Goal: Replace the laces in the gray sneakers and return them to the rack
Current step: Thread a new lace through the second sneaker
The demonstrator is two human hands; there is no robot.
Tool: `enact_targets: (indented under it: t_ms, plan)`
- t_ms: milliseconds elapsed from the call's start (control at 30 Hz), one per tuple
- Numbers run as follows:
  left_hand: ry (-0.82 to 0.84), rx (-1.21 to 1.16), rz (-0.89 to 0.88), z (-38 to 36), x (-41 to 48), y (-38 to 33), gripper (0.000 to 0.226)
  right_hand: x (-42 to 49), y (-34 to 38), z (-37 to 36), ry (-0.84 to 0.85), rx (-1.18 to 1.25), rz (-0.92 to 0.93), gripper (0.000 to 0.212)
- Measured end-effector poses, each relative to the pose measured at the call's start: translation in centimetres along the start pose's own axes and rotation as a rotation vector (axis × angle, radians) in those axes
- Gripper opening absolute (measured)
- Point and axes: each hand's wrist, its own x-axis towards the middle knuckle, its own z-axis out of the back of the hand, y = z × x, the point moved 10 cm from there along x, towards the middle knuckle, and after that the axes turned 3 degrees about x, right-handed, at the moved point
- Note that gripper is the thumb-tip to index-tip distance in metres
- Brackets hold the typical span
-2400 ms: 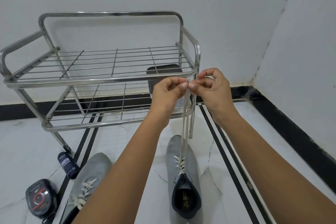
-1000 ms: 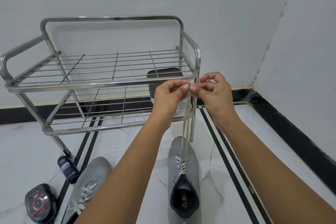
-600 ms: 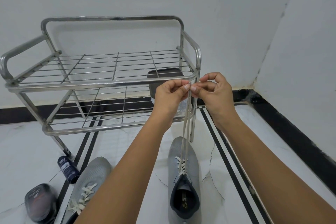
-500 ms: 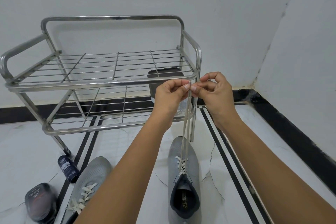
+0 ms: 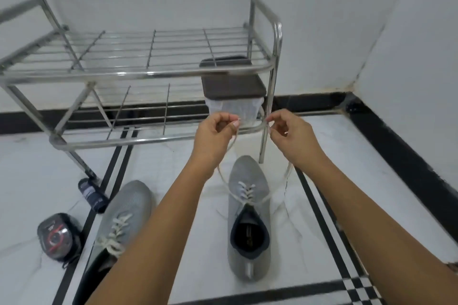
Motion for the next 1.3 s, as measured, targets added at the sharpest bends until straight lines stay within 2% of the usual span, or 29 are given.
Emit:
enact_targets:
  t_ms: [167,233,300,367,433,500,567,633,700,833,900,1033,1100,1200,1300]
  plan:
    - [0.059,0.482,0.057,0.7,-2.4,8.0,0.009,-3.3,-7.0,-6.2,0.342,-0.369,-0.132,0.026]
    - [0.191,0.684,0.066,-0.5,-3.2,10.9,0.027,-5.1,-8.9,-8.3,0.505,-0.441,-0.176,0.026]
    - [0.418,0.911,0.112,-2.2,-4.3,14.3,0.043,-7.0,-10.2,-10.0,0.670,-0.472,-0.228,0.026]
    - [0.582,1.096,0.141,-3.4,-5.5,16.7,0.041,-8.6,-11.0,-11.0,0.796,-0.446,-0.305,0.035]
    - [0.612,1.190,0.139,-4.0,-6.2,17.4,0.031,-9.6,-11.6,-11.6,0.848,-0.398,-0.372,0.043]
    - [0.571,1.218,0.122,-4.2,-6.0,17.1,0.028,-9.7,-11.6,-11.9,0.849,-0.353,-0.372,0.040]
    - [0.574,1.148,0.140,-4.0,-5.7,17.0,0.023,-9.5,-11.5,-12.2,0.846,-0.299,-0.361,0.033]
    - [0.619,0.967,0.221,-3.6,-5.9,17.3,0.018,-9.4,-11.5,-12.2,0.835,-0.209,-0.379,0.024]
    - [0.669,0.799,0.319,-3.4,-6.5,17.6,0.020,-9.5,-11.8,-12.0,0.779,-0.021,-0.465,0.014]
    - [0.668,0.478,0.485,-3.3,-7.8,18.5,0.021,-10.0,-13.0,-11.9,0.615,0.354,-0.653,0.017]
    - [0.578,0.282,0.499,-3.3,-7.8,18.6,0.016,-10.4,-13.8,-12.2,0.516,0.512,-0.754,0.020]
    - [0.165,-0.291,0.581,-2.9,-7.8,19.6,0.015,-11.7,-14.9,-13.1,0.318,0.800,-0.941,0.025]
    - [0.043,-0.480,0.635,-3.1,-8.3,20.4,0.018,-12.3,-15.3,-13.6,0.251,0.881,-0.997,0.028]
    - [-0.049,-0.500,0.650,-2.9,-8.1,20.9,0.030,-12.8,-16.0,-13.8,0.140,0.967,-1.034,0.028]
    - [-0.086,-0.445,0.661,-3.0,-7.9,20.9,0.035,-13.3,-16.4,-13.5,0.112,1.009,-1.042,0.027]
